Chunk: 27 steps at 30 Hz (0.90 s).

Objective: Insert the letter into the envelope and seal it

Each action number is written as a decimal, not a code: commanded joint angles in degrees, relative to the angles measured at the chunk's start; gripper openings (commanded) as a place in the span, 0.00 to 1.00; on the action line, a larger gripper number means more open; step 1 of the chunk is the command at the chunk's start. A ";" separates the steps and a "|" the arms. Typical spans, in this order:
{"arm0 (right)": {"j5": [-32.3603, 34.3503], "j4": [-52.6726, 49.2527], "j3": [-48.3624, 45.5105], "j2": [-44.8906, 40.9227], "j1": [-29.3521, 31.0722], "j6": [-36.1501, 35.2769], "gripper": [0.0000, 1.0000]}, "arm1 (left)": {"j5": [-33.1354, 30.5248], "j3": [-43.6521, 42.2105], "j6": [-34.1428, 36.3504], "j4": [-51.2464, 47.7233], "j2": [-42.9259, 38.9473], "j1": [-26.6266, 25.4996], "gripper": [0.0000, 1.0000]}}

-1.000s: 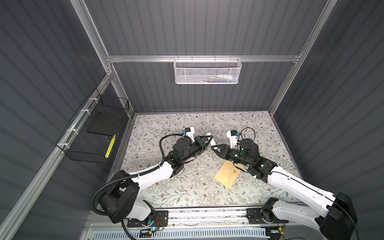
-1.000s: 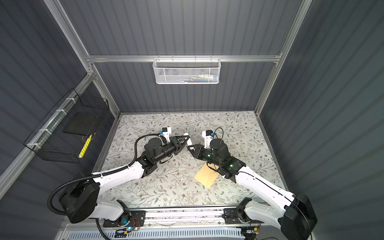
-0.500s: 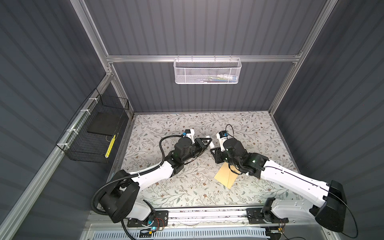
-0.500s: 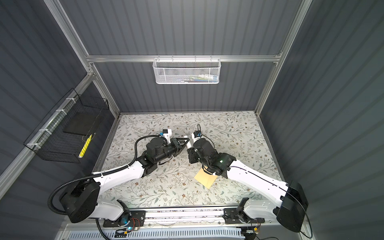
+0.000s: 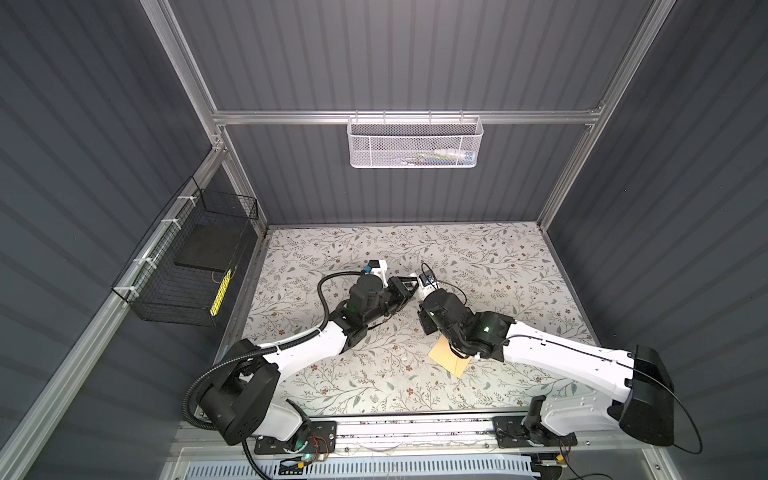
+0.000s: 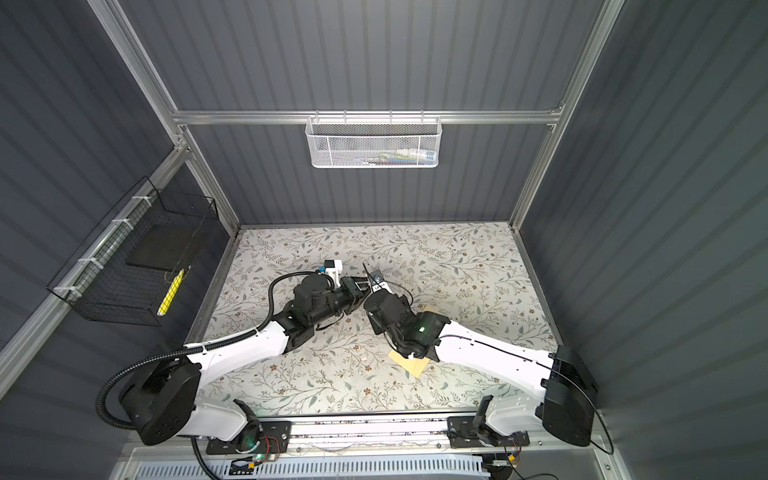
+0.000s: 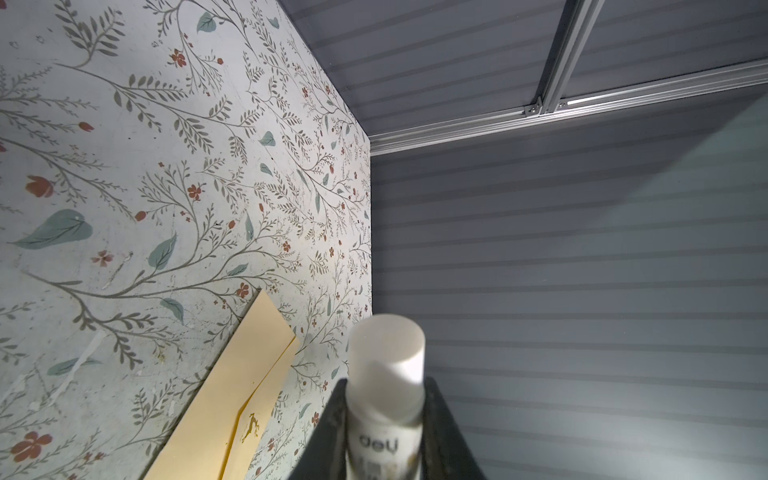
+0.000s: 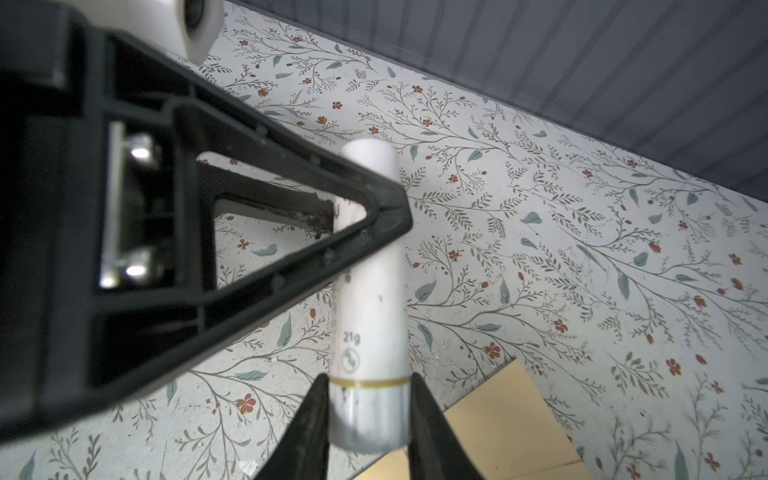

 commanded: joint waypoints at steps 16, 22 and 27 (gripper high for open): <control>-31.82 9.99 -14.56 -29.82 -14.44 20.34 0.99 | -1.38 -0.11 0.69 8.41 -0.24 0.29 0.00; -43.37 20.70 -19.43 -34.88 -22.13 33.87 0.99 | -1.92 -1.58 0.73 12.01 -0.22 0.35 0.00; -49.54 38.10 -26.71 -34.96 -27.07 47.74 0.99 | -2.23 -1.92 1.67 14.62 -0.43 0.29 0.00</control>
